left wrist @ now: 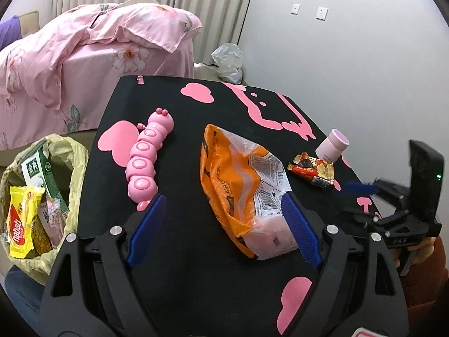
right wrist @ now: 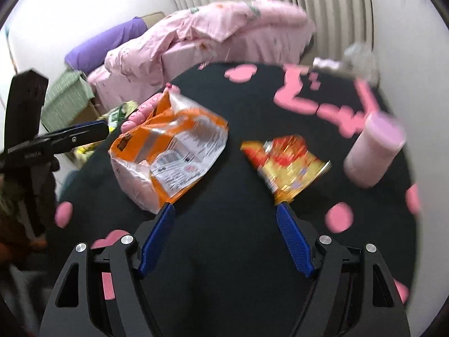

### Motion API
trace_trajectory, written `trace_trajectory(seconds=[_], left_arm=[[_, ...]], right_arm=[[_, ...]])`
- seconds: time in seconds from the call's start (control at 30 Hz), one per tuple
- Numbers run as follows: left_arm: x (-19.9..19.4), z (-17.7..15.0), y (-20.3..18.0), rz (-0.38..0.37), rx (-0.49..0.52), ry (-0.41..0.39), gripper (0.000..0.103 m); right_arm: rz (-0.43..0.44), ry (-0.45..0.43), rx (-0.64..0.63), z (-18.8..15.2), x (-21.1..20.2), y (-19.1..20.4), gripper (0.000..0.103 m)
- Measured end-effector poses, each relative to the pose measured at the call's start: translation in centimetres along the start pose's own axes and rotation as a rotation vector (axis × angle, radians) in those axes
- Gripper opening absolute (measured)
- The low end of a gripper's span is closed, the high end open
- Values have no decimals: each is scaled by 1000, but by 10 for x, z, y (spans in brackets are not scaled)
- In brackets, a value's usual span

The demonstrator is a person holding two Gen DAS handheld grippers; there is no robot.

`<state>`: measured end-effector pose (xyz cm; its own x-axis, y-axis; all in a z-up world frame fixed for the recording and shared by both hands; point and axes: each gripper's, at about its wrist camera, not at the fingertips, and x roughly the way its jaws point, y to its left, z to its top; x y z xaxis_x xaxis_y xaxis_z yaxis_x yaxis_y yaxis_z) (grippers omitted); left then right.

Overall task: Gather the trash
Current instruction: 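Grasp the red-gold candy wrapper with right gripper while left grasps the orange bag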

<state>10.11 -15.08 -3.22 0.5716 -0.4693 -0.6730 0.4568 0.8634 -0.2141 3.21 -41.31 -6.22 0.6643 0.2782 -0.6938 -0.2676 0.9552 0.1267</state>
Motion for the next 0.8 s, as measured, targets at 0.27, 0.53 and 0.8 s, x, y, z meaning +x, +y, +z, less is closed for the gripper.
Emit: trace_trajectory(seconds=[0.27, 0.53, 0.8], left_arm=[[6, -3, -9, -21, 22, 25, 80], [12, -7, -2, -116, -33, 66, 87], [25, -13, -15, -48, -36, 101, 86]], right_arm=[[-201, 39, -197, 29, 41, -12, 72], [-46, 84, 15, 24, 54, -49, 48], [-153, -1, 36, -2, 6, -25, 43]])
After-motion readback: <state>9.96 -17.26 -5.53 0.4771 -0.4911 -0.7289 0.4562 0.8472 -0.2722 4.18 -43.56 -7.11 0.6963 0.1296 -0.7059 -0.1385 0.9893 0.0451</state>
